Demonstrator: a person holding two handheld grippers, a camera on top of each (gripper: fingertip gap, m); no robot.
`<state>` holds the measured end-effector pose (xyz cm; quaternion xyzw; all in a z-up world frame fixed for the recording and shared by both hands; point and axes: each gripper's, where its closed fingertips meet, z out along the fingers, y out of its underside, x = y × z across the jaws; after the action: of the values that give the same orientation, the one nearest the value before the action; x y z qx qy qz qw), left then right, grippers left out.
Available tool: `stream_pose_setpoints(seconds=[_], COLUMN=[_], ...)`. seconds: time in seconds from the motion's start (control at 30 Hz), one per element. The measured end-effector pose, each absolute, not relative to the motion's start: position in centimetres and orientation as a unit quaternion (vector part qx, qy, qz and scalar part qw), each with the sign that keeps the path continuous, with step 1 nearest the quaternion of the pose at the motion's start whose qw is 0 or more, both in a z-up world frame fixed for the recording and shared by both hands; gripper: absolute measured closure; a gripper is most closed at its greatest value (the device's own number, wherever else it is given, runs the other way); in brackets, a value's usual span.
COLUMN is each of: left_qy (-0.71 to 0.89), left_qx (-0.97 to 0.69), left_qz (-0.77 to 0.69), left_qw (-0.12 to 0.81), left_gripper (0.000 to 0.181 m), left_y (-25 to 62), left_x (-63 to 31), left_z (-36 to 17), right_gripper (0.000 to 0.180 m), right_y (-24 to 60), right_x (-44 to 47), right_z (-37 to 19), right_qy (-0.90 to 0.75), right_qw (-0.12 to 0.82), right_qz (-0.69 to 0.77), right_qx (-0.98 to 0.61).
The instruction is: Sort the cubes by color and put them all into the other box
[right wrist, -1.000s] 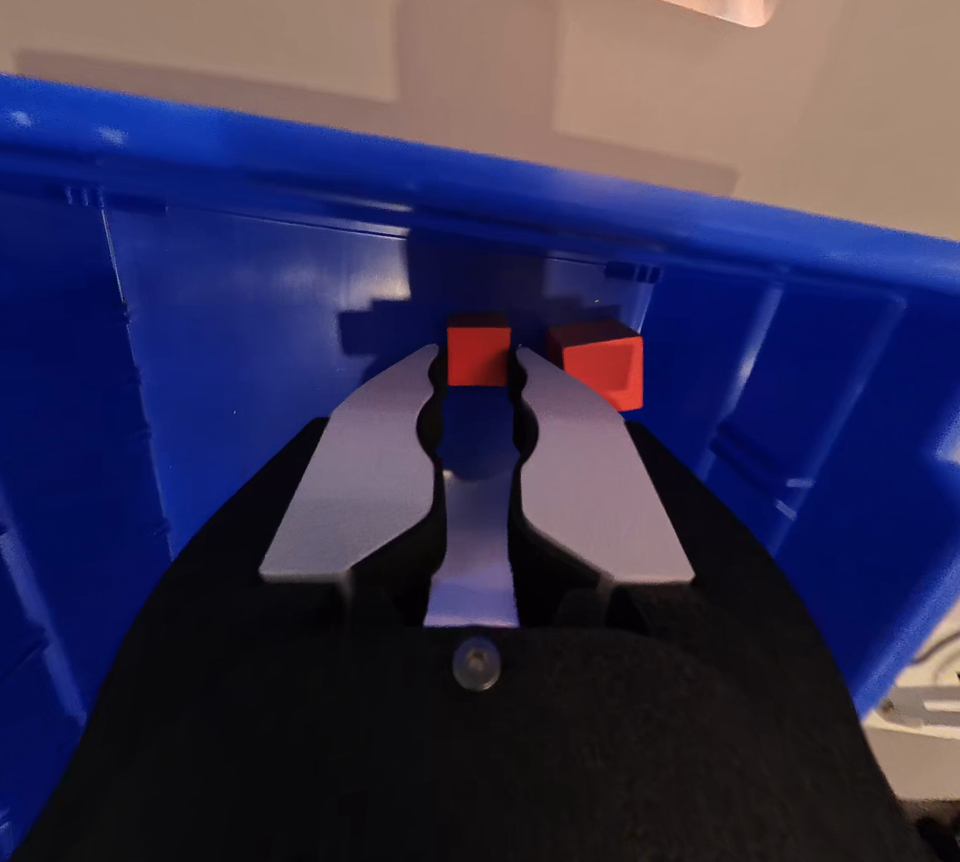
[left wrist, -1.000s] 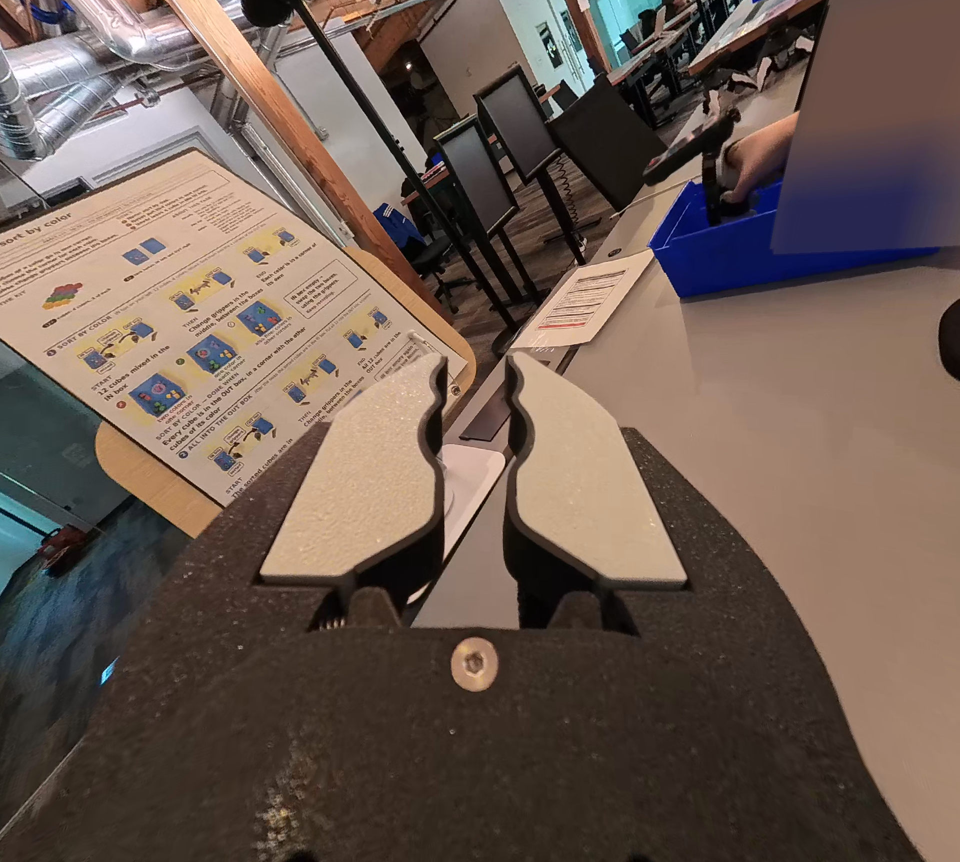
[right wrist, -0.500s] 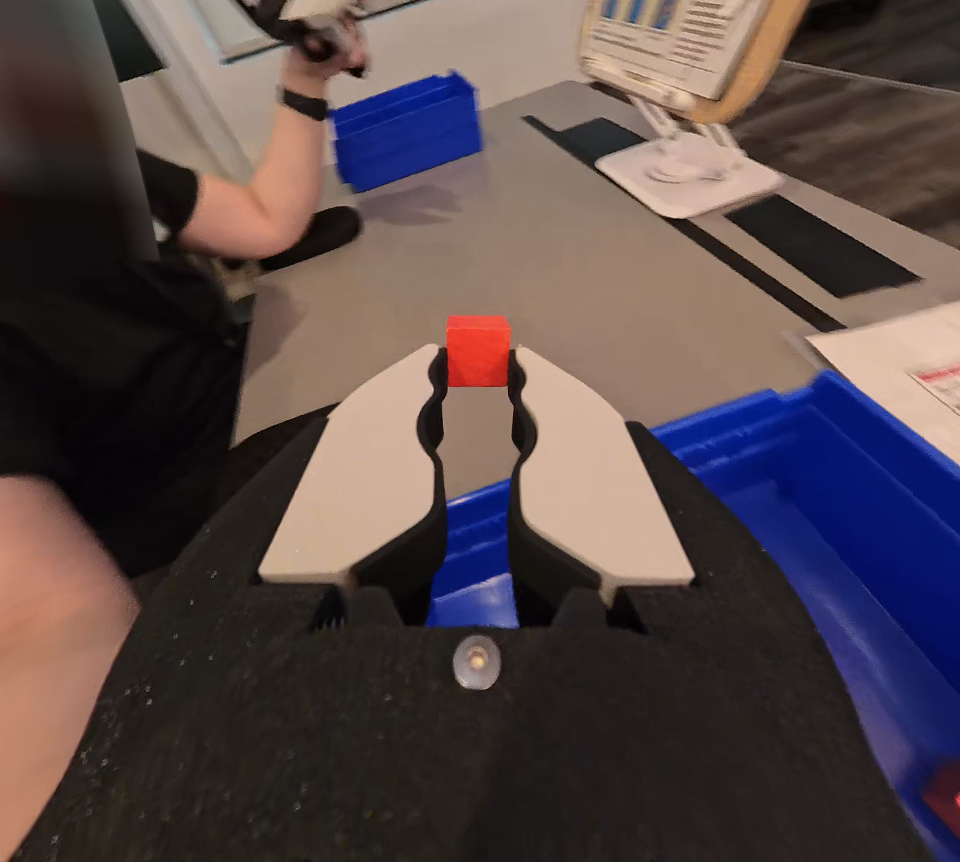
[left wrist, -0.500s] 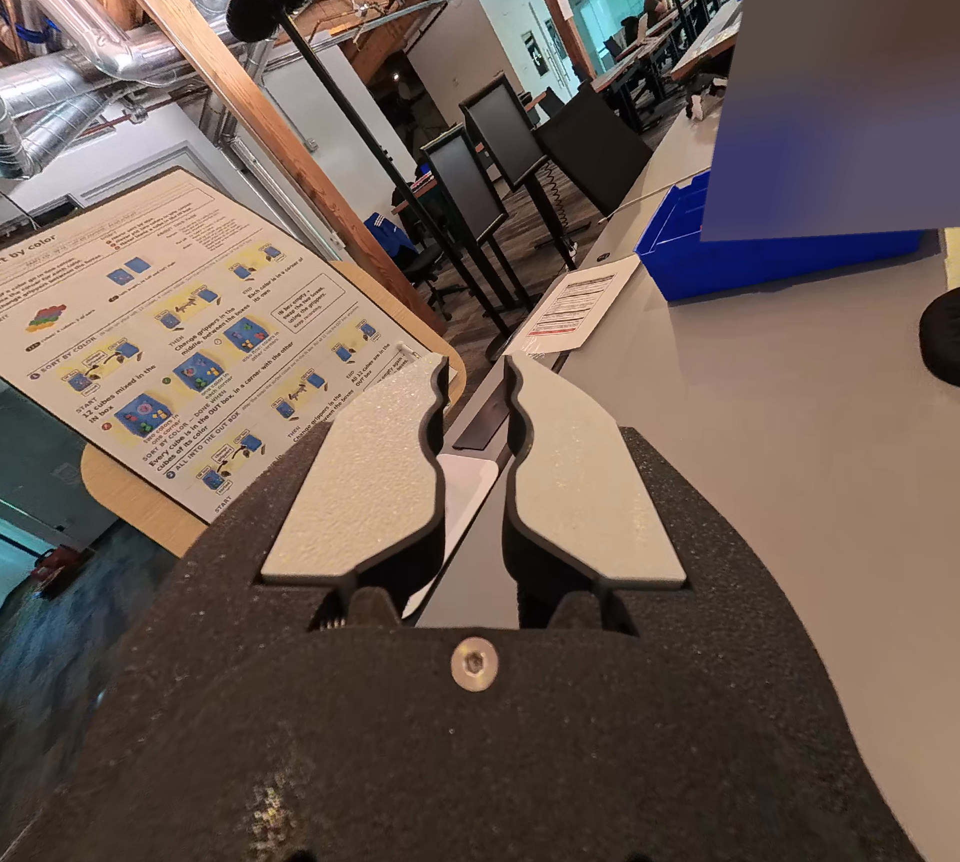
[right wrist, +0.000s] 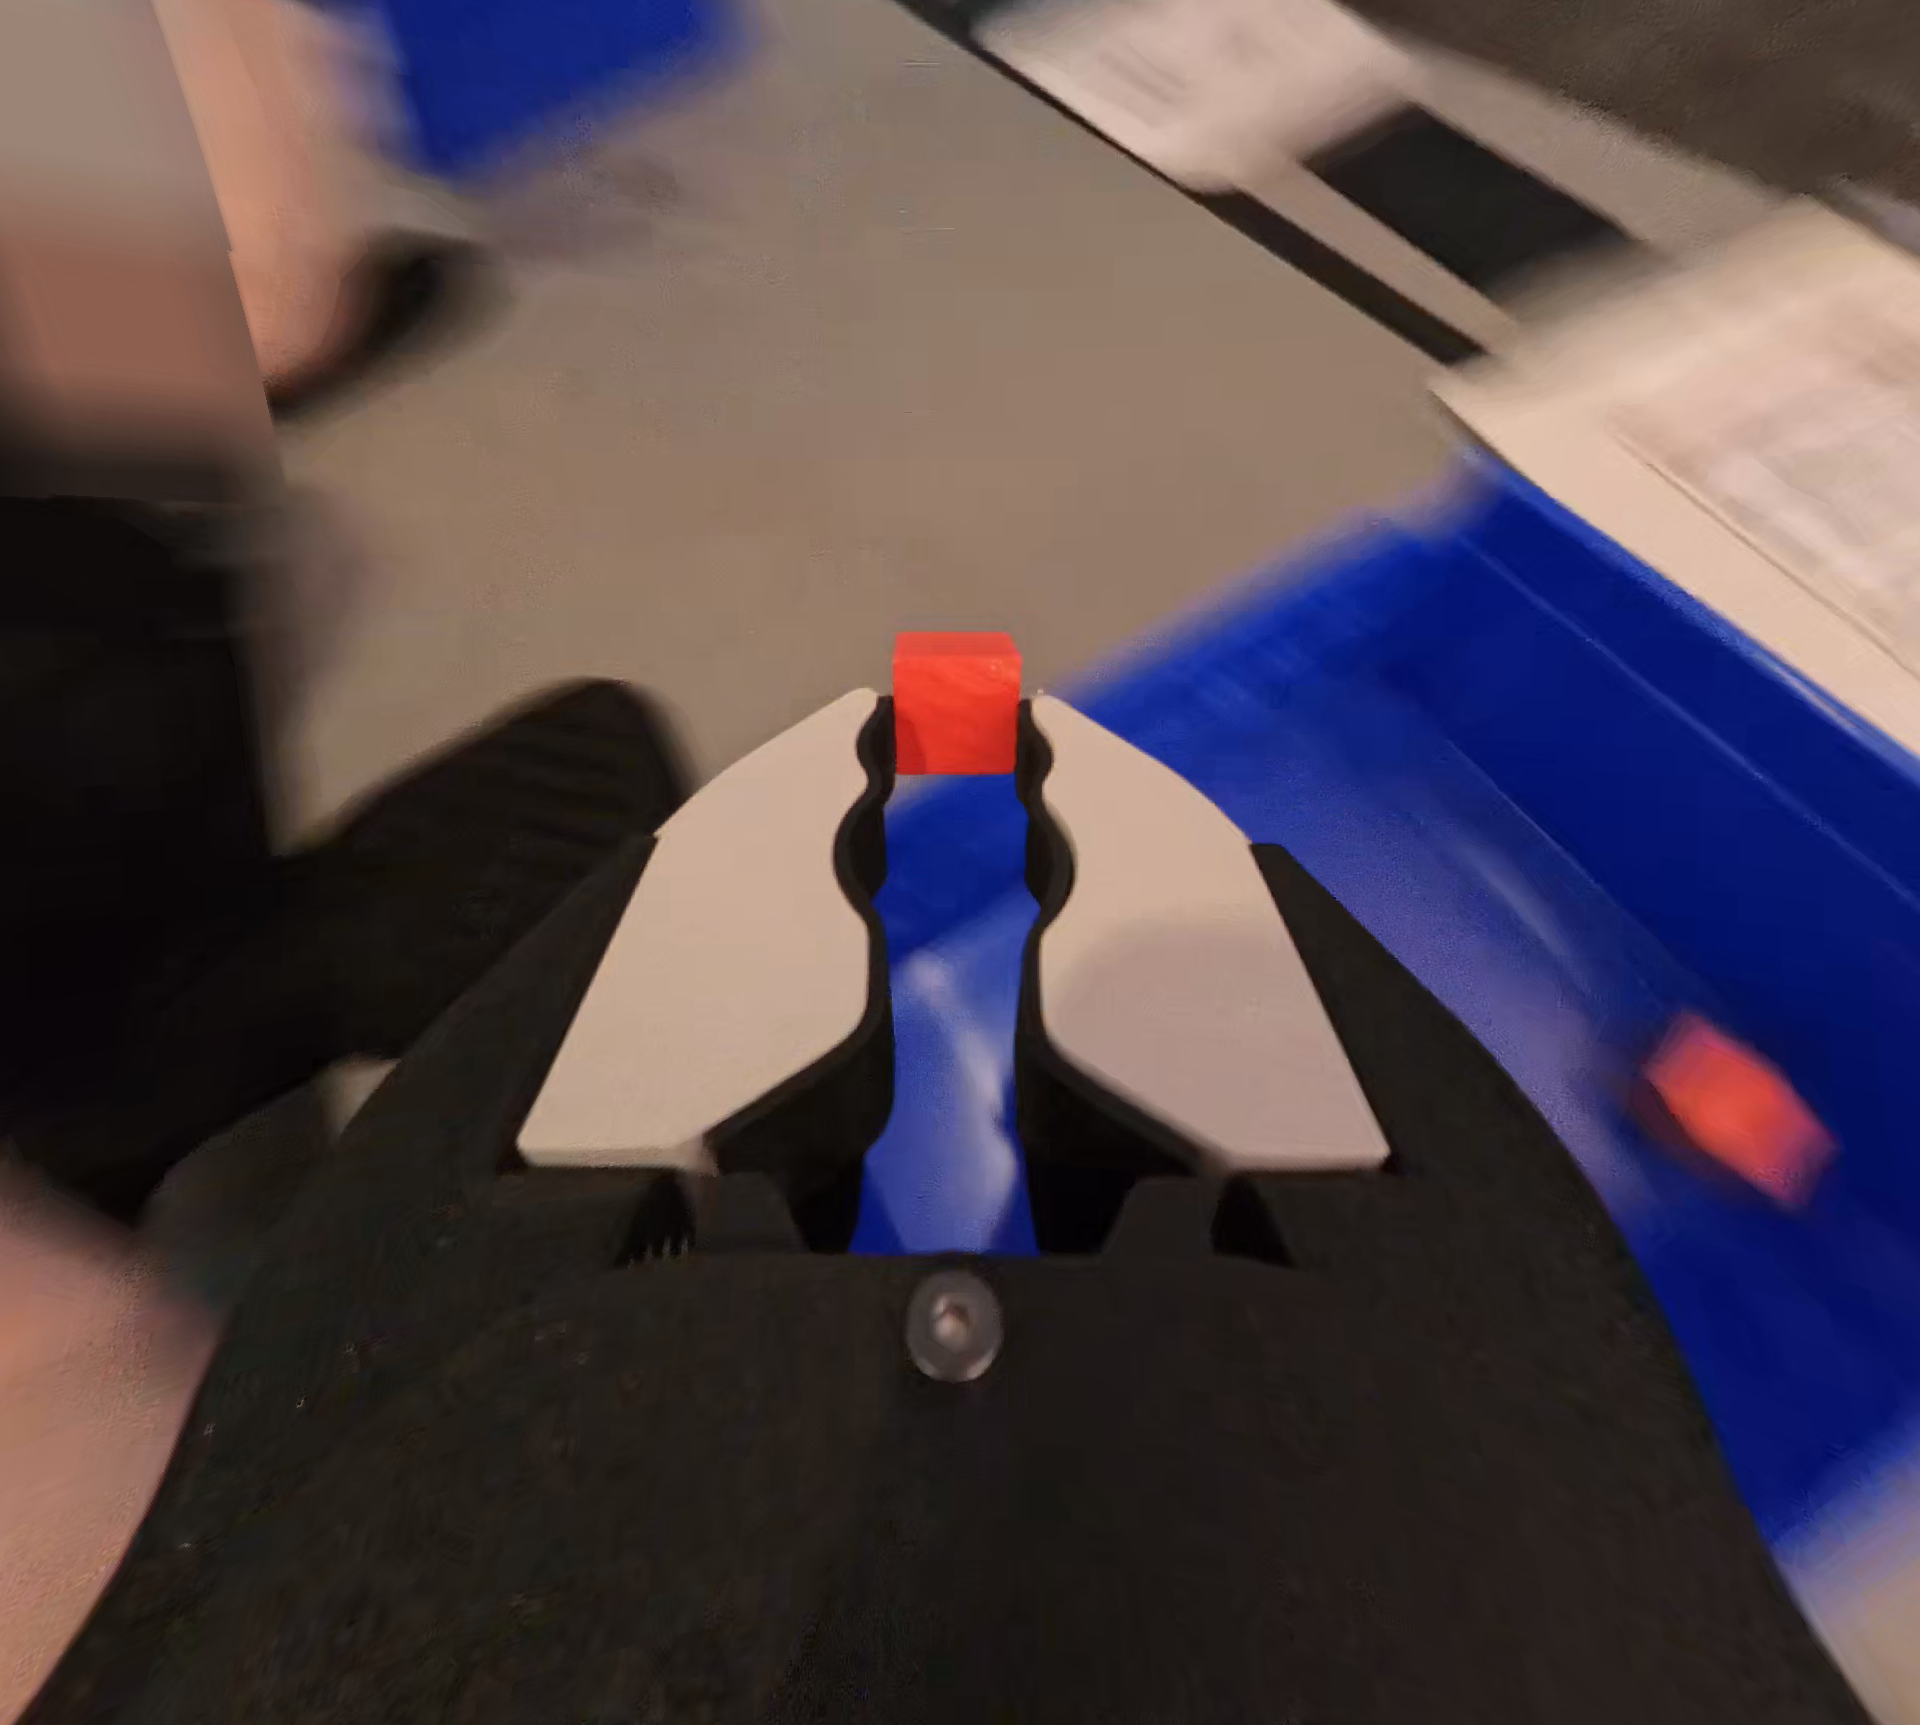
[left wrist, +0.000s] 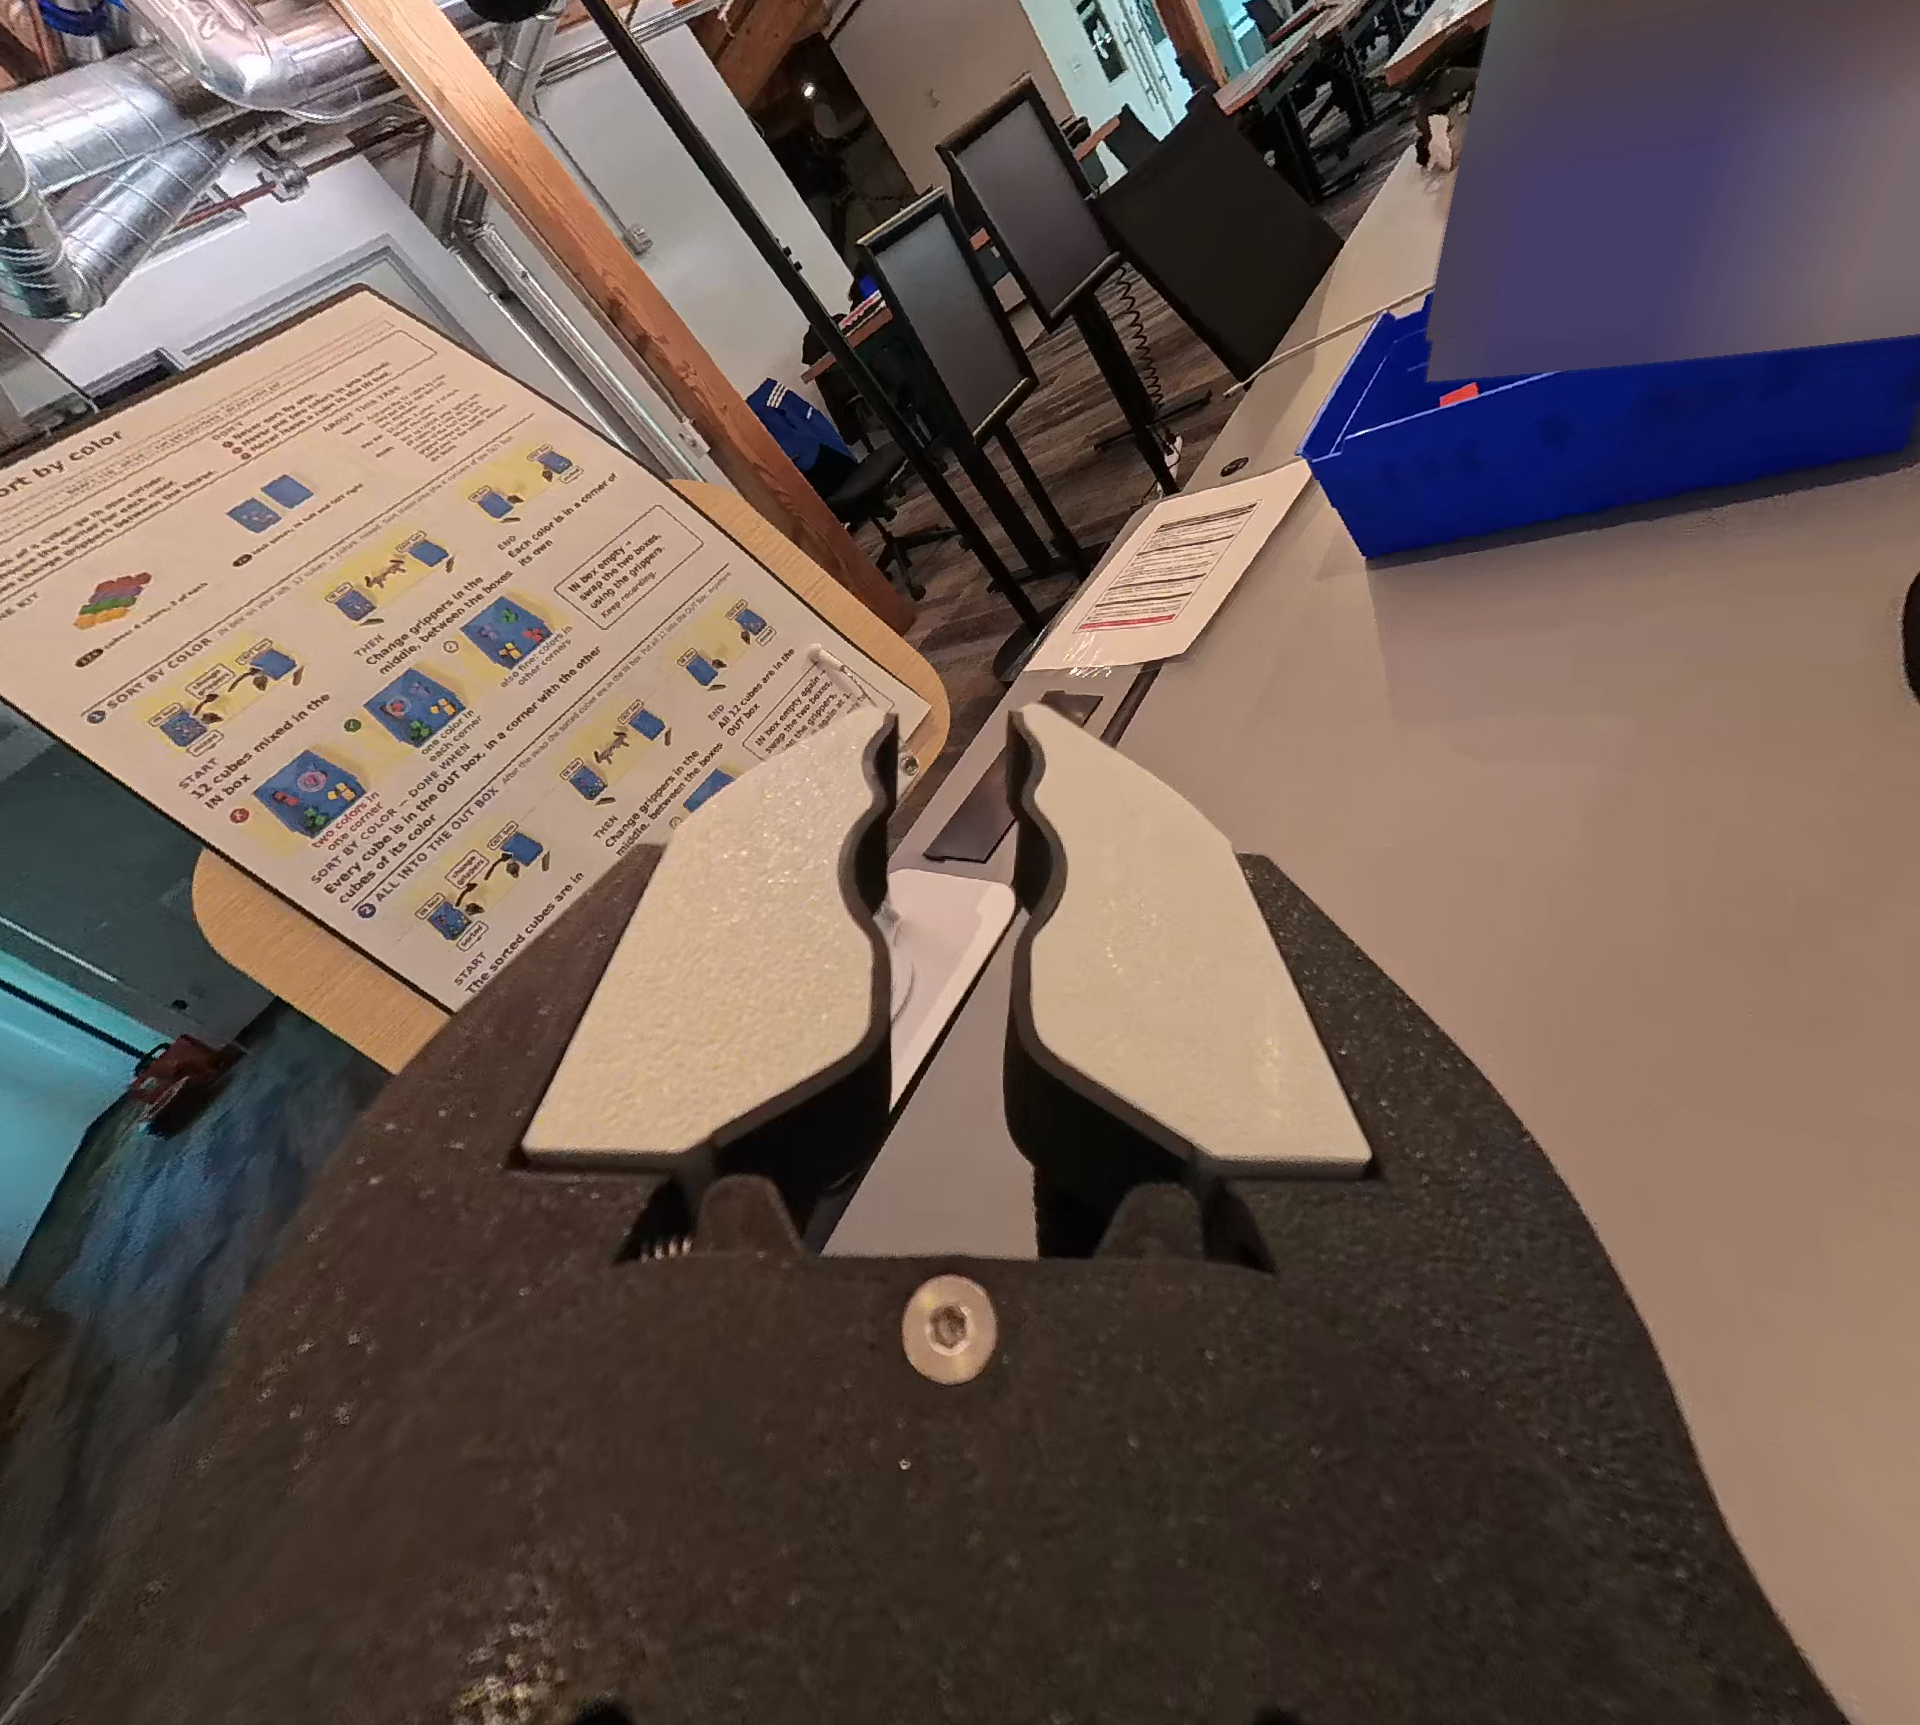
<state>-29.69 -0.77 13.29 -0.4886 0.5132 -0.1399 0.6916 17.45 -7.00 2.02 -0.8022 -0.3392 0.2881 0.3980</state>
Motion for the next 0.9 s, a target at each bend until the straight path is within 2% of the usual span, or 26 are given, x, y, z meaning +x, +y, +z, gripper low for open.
stream_pose_setpoints(seconds=[0.07,0.13,0.4,0.63,0.83,0.9], left_qy=[0.514,0.515,0.534,0.539,0.539,0.54], left_qx=[-0.491,-0.493,-0.504,-0.504,-0.505,-0.505], left_qz=[-0.13,-0.124,-0.099,-0.101,-0.102,-0.101], left_qw=[0.691,0.69,0.671,0.667,0.666,0.666], left_gripper=[0.162,0.162,0.161,0.161,0.161,0.161], left_y=[-0.6,-0.5,0.0,0.1,0.1,0.0], left_x=[-29.7,-29.6,-28.8,-28.5,-28.5,-28.5], left_z=[13.2,13.1,11.6,11.3,11.3,11.3], right_gripper=[0.158,0.158,0.158,0.158,0.158,0.142], right_y=[-3.3,-1.6,2.7,3.2,4.1,3.9], right_x=[23.6,26.3,28.2,30.4,30.9,30.6], right_z=[-2.3,-5.3,-11.9,-14.4,-14.5,-14.1], right_qy=[-0.183,-0.126,-0.009,0.001,0.006,0.014], right_qw=[0.299,0.213,0.068,0.055,0.108,0.116], right_qz=[0.133,0.054,0.0,-0.043,-0.032,-0.017], right_qx=[-0.927,-0.967,-0.998,-0.998,-0.994,-0.993])
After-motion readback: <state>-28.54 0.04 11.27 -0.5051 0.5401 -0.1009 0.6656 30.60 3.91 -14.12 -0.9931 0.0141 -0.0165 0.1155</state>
